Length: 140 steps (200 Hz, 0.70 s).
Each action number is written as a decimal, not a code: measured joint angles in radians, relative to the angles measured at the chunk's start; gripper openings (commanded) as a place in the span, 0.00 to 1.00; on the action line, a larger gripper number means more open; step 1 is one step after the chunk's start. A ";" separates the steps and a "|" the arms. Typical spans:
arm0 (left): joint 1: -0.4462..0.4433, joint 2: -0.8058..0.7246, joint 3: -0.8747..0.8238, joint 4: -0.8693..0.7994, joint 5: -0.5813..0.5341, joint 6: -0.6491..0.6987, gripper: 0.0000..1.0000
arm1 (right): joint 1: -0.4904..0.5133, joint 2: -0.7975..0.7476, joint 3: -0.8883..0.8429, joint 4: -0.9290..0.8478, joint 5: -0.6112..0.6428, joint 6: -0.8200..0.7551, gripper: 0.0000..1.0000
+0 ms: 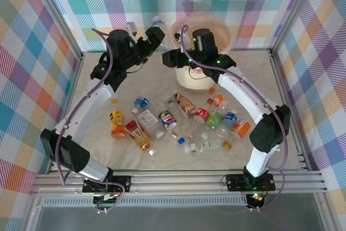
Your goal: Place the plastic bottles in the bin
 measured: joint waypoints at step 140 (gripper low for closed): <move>0.003 -0.401 -0.298 -0.182 -0.434 0.156 1.00 | -0.158 0.309 0.668 -0.555 0.384 -0.092 0.35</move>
